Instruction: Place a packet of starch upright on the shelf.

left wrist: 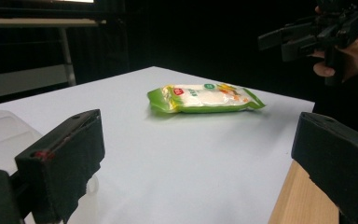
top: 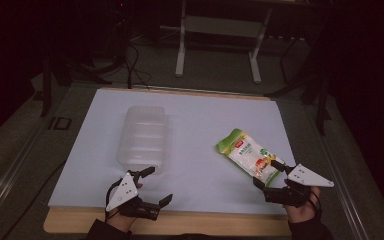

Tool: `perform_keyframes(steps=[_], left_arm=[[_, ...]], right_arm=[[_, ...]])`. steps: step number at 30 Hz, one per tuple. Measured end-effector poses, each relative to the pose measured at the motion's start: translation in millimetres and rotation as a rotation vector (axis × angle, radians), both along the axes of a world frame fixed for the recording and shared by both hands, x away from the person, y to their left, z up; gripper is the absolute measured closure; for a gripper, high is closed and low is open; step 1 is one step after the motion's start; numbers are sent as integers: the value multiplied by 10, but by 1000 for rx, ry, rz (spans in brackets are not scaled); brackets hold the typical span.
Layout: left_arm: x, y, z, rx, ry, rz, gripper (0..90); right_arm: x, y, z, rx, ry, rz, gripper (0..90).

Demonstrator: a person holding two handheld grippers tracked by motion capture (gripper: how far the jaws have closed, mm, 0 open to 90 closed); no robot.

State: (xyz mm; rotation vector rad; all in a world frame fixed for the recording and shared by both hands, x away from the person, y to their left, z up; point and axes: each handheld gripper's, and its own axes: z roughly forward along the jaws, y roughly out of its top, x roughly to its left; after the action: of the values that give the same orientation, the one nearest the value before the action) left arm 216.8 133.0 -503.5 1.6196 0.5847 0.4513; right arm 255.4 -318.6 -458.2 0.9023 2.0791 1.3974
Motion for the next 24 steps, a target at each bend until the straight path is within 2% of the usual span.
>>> perform_keyframes(steps=[5, 6, 7, 10, 13, 14, 15, 17, 18, 19, 21, 24], left_arm=[[-3, 13, 20, -20, 38, -13, 28], [-11, 8, 41, 8, 54, 3, 28], [-23, 1, 53, 32, 50, 14, 27], [-44, 2, 78, 14, 63, -11, 22], [-55, -9, 92, 15, 74, -29, 21], [-57, -16, 94, 15, 76, -34, 21], [-61, -22, 96, 18, 74, -35, 21], [-67, -35, 103, 22, 70, -37, 21], [-72, -45, 115, 33, 69, -50, 22], [-72, -45, 115, 33, 69, -50, 22], [-69, -64, 116, 48, 78, -77, 22], [-69, -77, 109, 58, 81, -88, 22]], right_arm=[[-1, 16, -1, -9, 0, 15, 115], [-1, 26, -4, -19, -3, 19, 113], [3, 54, -14, -49, -13, 33, 107], [-8, 82, -14, -64, -15, 53, 107], [-17, 101, -2, -56, -14, 78, 107], [-19, 116, -2, -45, 5, 92, 107], [-19, 116, -2, -45, 5, 92, 107], [-17, 133, 11, -32, 46, 97, 107], [-18, 133, 34, 10, 61, 115, 107], [-21, 135, 50, 18, 56, 115, 107], [-21, 140, 84, -2, 40, 106, 107], [-10, 143, 116, 8, 39, 99, 107]])
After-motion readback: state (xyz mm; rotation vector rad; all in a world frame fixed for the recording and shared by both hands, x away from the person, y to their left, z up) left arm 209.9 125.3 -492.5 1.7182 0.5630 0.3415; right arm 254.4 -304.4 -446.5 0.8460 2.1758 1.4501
